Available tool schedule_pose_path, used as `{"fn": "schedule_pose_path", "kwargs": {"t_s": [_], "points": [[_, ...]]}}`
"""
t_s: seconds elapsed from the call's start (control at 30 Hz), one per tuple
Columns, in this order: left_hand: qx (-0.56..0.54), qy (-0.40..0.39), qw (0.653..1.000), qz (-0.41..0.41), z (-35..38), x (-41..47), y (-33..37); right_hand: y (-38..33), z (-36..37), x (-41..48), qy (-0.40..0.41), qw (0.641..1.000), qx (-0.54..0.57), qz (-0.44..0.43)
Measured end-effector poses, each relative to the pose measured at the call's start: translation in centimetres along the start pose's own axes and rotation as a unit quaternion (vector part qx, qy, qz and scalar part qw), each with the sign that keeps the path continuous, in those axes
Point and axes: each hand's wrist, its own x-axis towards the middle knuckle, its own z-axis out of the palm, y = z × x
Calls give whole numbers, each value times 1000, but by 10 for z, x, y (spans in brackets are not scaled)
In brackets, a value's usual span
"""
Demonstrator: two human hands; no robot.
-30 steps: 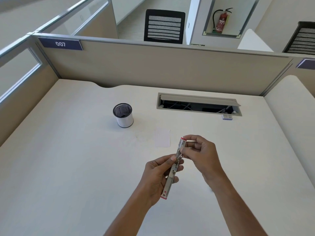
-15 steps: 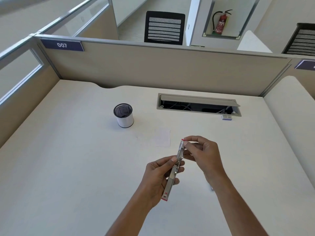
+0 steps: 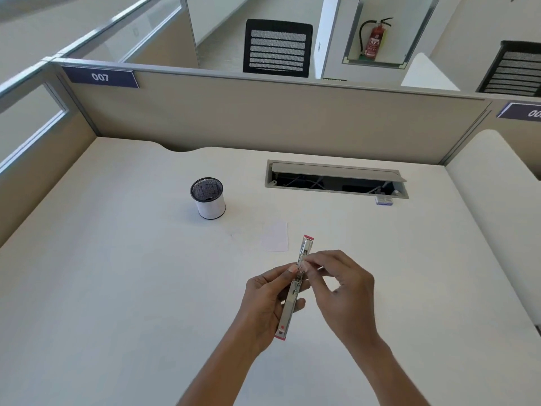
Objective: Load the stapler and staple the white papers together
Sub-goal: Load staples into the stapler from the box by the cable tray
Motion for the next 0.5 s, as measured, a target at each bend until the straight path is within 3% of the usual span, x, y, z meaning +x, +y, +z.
{"fn": "schedule_pose_path", "kwargs": {"t_s": [0.5], "points": [[-22, 10, 1000, 0, 1, -1, -5, 17, 13, 12, -17, 999, -29, 28]]}}
